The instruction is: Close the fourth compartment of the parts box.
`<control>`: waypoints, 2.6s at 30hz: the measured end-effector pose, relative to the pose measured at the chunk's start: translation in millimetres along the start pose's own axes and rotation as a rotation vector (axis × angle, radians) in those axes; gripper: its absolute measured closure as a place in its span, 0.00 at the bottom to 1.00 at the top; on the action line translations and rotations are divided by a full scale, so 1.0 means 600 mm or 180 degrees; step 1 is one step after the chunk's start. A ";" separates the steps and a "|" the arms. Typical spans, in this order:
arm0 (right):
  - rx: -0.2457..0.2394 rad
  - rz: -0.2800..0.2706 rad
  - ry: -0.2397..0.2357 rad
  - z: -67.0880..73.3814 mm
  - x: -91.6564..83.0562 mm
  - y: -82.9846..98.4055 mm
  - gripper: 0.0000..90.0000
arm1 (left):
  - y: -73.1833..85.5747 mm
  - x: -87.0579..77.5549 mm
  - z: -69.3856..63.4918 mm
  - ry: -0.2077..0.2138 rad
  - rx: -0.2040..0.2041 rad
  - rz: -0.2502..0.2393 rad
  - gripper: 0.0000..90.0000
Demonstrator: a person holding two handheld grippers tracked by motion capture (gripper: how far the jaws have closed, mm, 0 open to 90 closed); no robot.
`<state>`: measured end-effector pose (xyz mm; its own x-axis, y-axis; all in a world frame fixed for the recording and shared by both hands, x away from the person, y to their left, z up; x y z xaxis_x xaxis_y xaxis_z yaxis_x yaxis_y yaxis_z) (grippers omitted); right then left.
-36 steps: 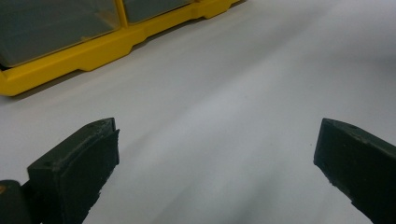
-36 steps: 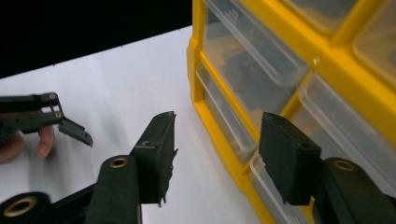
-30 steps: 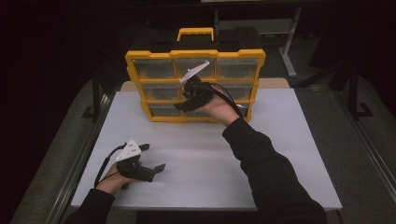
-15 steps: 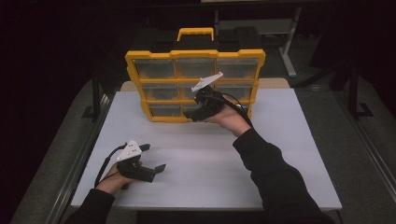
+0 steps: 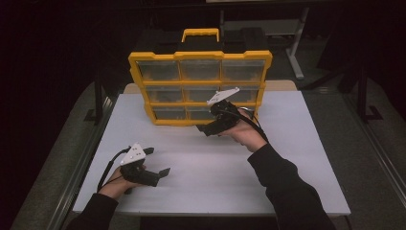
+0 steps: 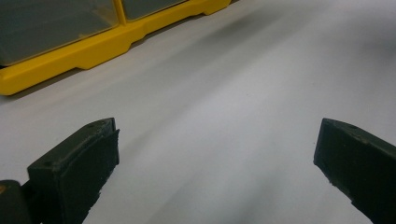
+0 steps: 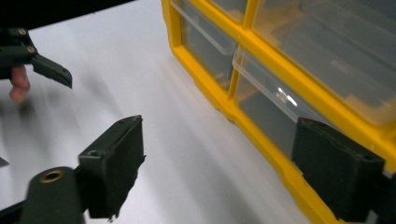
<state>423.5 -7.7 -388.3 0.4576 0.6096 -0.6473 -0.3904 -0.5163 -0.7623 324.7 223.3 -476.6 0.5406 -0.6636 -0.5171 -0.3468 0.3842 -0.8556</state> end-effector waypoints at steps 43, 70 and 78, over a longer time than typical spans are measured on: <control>0.0224 0.0020 0.0203 0.003 -0.069 0.206 0.00 | 0.001 0.001 -0.001 -0.0011 0.0012 0.0033 0.00; 0.0350 0.0077 0.0248 0.011 -0.098 0.291 0.00 | -0.001 0.000 -0.003 0.0004 0.0015 0.0026 0.00; 0.0387 0.0048 0.0256 0.006 -0.113 0.302 0.00 | 0.000 0.001 -0.004 0.0007 0.0012 0.0033 0.00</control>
<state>318.9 -140.5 -482.8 0.5115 0.5496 -0.6605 -0.4895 -0.4454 -0.7497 323.1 221.1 -476.8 0.5352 -0.6611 -0.5258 -0.3495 0.3934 -0.8503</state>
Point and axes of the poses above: each handheld gripper's, and its own axes: x roughly forward along the jaws, y roughly out of its underside, z roughly to its left, the point moved 6 cm from there along x, roughly forward along the jaws, and after that the axes turned 1 degree about z, right-handed, at the moved point
